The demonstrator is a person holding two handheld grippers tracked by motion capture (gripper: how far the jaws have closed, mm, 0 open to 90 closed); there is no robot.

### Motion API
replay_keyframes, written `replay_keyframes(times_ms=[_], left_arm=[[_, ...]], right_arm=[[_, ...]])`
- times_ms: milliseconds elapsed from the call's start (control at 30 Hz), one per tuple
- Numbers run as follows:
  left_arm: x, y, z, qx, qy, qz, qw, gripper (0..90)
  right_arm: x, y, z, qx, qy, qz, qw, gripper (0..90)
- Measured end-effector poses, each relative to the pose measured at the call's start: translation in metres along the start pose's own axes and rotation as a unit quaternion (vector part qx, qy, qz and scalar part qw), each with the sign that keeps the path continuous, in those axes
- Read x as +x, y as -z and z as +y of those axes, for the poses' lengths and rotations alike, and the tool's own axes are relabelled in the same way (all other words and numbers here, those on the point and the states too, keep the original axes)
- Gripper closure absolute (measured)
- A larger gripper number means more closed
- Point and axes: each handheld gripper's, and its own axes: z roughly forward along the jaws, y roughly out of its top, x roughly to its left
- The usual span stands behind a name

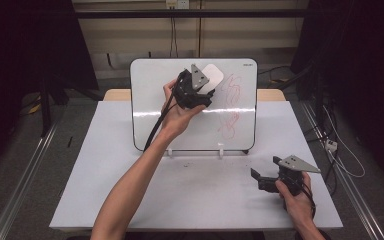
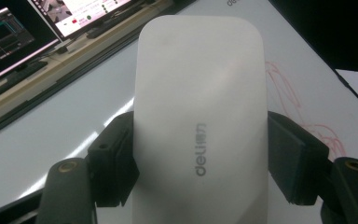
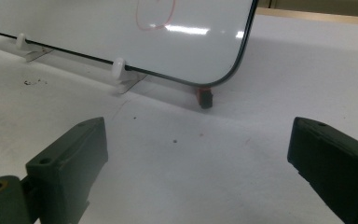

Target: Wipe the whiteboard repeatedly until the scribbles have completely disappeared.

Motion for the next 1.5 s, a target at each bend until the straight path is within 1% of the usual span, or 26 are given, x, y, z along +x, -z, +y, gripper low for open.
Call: replay_keyframes(times_ms=[67, 133, 200, 267, 333, 400, 433, 467, 500, 533, 567, 600, 667, 733, 800, 867, 900, 933, 1000, 1067, 1267, 1333, 1367, 1400, 1500], left_arm=[[-0.003, -0.003, 0.003, 0.0, -0.006, 0.002, 1.0, 31.1], [-0.004, -0.005, 0.005, -0.004, -0.006, -0.001, 1.0, 31.1], [-0.005, -0.008, 0.007, -0.006, -0.006, 0.004, 1.0, 31.2], [-0.006, -0.01, 0.009, -0.002, -0.014, 0.007, 0.9999, 31.1], [-0.008, -0.013, 0.011, -0.005, -0.015, 0.01, 0.9998, 31.1], [-0.009, -0.016, 0.012, 0.0, -0.028, 0.013, 0.9995, 31.1], [-0.011, -0.019, 0.013, 0.001, -0.033, 0.019, 0.9993, 31.1], [-0.011, -0.022, 0.014, 0.006, -0.037, 0.02, 0.9991, 31.1], [-0.012, -0.025, 0.014, 0.005, -0.032, 0.02, 0.9993, 31.1], [-0.013, -0.027, 0.014, 0.004, -0.027, 0.019, 0.9994, 31.1], [-0.014, -0.028, 0.015, 0.005, -0.028, 0.018, 0.9994, 31.1], [-0.017, -0.03, 0.016, 0.004, -0.034, 0.019, 0.9992, 31.1], [-0.022, -0.034, 0.015, 0.008, -0.036, 0.009, 0.9993, 31.1], [-0.027, -0.037, 0.015, 0.009, -0.05, 0.016, 0.9986, 31.1], [-0.03, -0.039, 0.015, 0.017, -0.062, 0.02, 0.9977, 31.1], [-0.03, -0.042, 0.015, 0.018, -0.064, 0.024, 0.9975, 31.1], [-0.03, -0.043, 0.016, 0.018, -0.07, 0.028, 0.997, 31.1], [-0.031, -0.045, 0.016, 0.023, -0.083, 0.037, 0.9956, 31.1], [-0.032, -0.048, 0.016, 0.029, -0.09, 0.043, 0.9946, 31.1], [-0.035, -0.051, 0.015, 0.032, -0.099, 0.053, 0.9932, 31.1], [-0.039, -0.052, 0.013, 0.03, -0.108, 0.067, 0.9914, 31.1], [-0.039, -0.052, 0.012, 0.026, -0.107, 0.068, 0.9916, 31.1], [-0.039, -0.053, 0.012, 0.024, -0.109, 0.068, 0.9914, 31.1], [-0.04, -0.053, 0.011, 0.023, -0.112, 0.072, 0.9909, 31.1], [-0.042, -0.053, 0.008, 0.014, -0.109, 0.078, 0.9908, 31.0]], right_arm=[[0.0, 0.0, 0.0, 0.0, 0.0, 0.002, 1.0, 5.2], [0.001, 0.0, 0.0, 0.001, 0.001, 0.004, 1.0, 5.0], [0.002, 0.0, 0.0, 0.002, 0.001, 0.006, 1.0, 5.1], [0.001, 0.0, 0.0, 0.001, 0.002, 0.005, 1.0, 5.0], [0.0, 0.0, 0.0, 0.001, 0.002, 0.004, 1.0, 5.0], [0.0, 0.0, 0.0, 0.002, 0.002, 0.004, 1.0, 5.2], [0.0, 0.0, 0.0, 0.002, 0.002, 0.004, 1.0, 5.2], [0.0, 0.0, 0.0, 0.002, 0.002, 0.004, 1.0, 5.3], [0.0, 0.0, 0.0, 0.002, 0.002, 0.005, 1.0, 5.2], [0.0, 0.0, 0.0, 0.001, 0.004, 0.004, 1.0, 5.3], [0.0, 0.001, 0.0, 0.001, 0.004, 0.004, 1.0, 5.2], [0.0, 0.001, 0.0, 0.002, 0.003, 0.005, 1.0, 5.2], [0.0, 0.001, 0.0, 0.001, 0.001, 0.006, 1.0, 5.2], [0.0, 0.001, -0.001, 0.001, 0.002, 0.008, 1.0, 5.2], [0.001, 0.001, -0.001, 0.003, 0.004, 0.013, 0.9999, 5.1], [0.003, 0.001, -0.001, 0.004, 0.005, 0.017, 0.9998, 4.9], [0.003, 0.001, -0.001, 0.003, 0.007, 0.018, 0.9998, 4.9], [0.003, 0.001, -0.001, 0.002, 0.008, 0.019, 0.9998, 5.0], [0.002, 0.001, -0.001, 0.0, 0.011, 0.017, 0.9998, 4.8], [0.002, 0.001, -0.001, 0.002, 0.01, 0.018, 0.9998, 4.8], [0.001, 0.0, -0.001, 0.001, 0.007, 0.016, 0.9998, 4.9], [0.0, 0.0, -0.001, 0.001, 0.007, 0.015, 0.9999, 5.0], [0.0, 0.001, -0.001, 0.001, 0.007, 0.015, 0.9999, 4.9], [0.0, 0.0, -0.001, 0.001, 0.007, 0.015, 0.9999, 4.9], [0.0, 0.0, -0.001, 0.002, 0.007, 0.014, 0.9999, 4.8]])
